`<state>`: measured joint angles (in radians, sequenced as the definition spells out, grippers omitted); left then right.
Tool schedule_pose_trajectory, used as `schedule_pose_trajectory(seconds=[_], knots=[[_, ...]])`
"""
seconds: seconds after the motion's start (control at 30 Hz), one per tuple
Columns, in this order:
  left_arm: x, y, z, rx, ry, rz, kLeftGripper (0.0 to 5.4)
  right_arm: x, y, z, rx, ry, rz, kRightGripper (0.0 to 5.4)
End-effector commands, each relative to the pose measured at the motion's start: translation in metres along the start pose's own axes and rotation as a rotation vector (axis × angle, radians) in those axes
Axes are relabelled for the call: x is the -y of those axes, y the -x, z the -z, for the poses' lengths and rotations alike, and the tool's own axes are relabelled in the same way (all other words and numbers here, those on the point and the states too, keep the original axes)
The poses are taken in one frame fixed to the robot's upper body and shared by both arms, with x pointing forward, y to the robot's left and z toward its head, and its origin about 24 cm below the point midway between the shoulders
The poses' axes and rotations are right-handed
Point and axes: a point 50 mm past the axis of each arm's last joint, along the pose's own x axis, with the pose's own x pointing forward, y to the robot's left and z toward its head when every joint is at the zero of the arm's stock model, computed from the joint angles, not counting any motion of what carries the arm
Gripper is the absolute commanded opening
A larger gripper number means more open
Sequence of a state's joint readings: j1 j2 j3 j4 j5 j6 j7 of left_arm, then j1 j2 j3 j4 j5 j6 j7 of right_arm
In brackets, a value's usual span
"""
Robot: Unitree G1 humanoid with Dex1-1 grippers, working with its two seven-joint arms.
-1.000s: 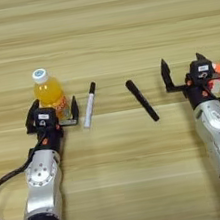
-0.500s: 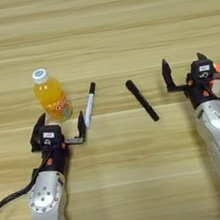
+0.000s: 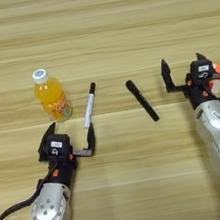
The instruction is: Move the objects on the table
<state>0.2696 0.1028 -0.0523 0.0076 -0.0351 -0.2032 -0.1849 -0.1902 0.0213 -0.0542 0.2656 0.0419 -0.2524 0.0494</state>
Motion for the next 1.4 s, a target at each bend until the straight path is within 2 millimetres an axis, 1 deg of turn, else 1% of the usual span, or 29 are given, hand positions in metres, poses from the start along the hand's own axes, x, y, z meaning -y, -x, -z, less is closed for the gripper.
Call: schedule_pose_trajectory(seconds=[0.03, 0.2, 0.53, 0.93, 1.13, 1.3, 1.4], knots=[[0.009, -0.001, 0.000, -0.021, -0.034, 0.054, 5.38, -0.001, -0.002, -0.003, 0.009, -0.009, 0.006, 5.40], [0.021, -0.005, 0.001, -0.029, -0.047, 0.094, 5.38, 0.000, -0.002, -0.003, 0.011, -0.009, 0.008, 5.40], [0.028, -0.015, 0.010, -0.114, -0.081, 0.113, 5.38, 0.000, -0.002, -0.004, 0.012, -0.011, 0.012, 5.40], [0.027, -0.035, 0.024, -0.149, -0.050, 0.090, 5.38, -0.001, -0.001, -0.004, 0.015, -0.013, 0.013, 5.40], [0.024, -0.038, 0.030, -0.165, -0.034, 0.069, 5.38, -0.002, 0.000, -0.004, 0.016, -0.014, 0.014, 5.40], [0.027, -0.039, 0.035, -0.191, 0.048, 0.073, 5.38, -0.002, 0.000, -0.005, 0.017, -0.016, 0.013, 5.40], [0.027, -0.040, 0.037, -0.207, 0.065, 0.074, 5.38, -0.002, -0.001, -0.005, 0.019, -0.017, 0.013, 5.40]])
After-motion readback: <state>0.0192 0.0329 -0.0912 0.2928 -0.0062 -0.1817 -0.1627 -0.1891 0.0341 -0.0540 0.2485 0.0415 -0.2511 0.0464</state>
